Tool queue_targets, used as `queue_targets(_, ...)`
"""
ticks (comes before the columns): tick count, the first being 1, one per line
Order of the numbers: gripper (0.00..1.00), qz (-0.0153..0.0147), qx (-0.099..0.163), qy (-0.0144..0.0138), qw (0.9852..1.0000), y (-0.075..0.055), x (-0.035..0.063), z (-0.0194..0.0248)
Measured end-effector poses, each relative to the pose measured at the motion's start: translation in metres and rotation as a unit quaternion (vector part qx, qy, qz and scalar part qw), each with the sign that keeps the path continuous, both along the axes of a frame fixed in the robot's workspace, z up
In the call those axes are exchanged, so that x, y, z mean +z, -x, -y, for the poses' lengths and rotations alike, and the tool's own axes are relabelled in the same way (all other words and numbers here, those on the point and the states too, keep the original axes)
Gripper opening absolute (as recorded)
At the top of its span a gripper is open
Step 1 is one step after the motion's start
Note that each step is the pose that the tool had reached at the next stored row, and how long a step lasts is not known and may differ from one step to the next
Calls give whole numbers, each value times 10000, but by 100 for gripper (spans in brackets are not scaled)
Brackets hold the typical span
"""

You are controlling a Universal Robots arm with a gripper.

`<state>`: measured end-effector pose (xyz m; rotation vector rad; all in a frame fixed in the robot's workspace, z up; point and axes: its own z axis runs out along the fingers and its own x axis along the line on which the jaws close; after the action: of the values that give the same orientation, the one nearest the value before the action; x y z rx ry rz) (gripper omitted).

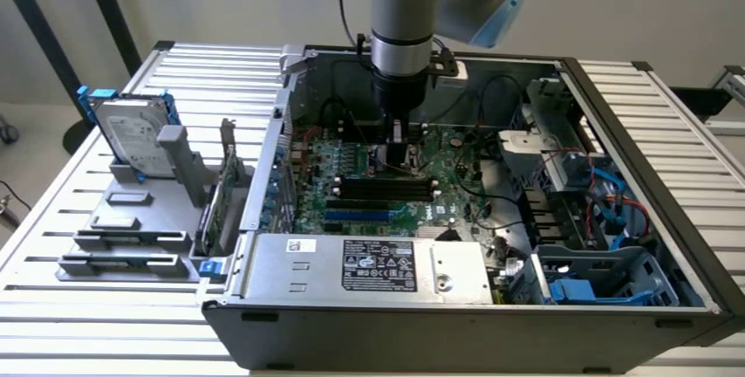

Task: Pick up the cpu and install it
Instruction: 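Place the cpu into insertion slot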

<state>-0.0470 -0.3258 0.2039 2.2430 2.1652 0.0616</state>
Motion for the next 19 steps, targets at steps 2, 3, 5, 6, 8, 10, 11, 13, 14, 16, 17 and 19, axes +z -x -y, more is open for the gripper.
queue_targets(2,55,0,0,1,10000,0,-3,-1)
queue_targets(3,55,0,0,2,10000,0,-4,-1)
queue_targets(5,55,1,0,1,10000,0,-8,-4)
queue_targets(6,55,1,0,1,10000,0,-11,-5)
queue_targets(8,55,1,0,1,10000,0,-21,-9)
queue_targets(10,55,0,0,4,10000,0,-31,-14)
queue_targets(11,55,0,0,6,10000,0,-34,-15)
queue_targets(13,55,1,0,9,10000,0,-41,-18)
queue_targets(14,55,0,0,12,10000,0,-44,-19)
queue_targets(16,55,0,0,14,10000,1,-49,-19)
queue_targets(17,55,0,0,15,10000,2,-51,-19)
queue_targets(19,55,0,0,17,10000,3,-55,-20)
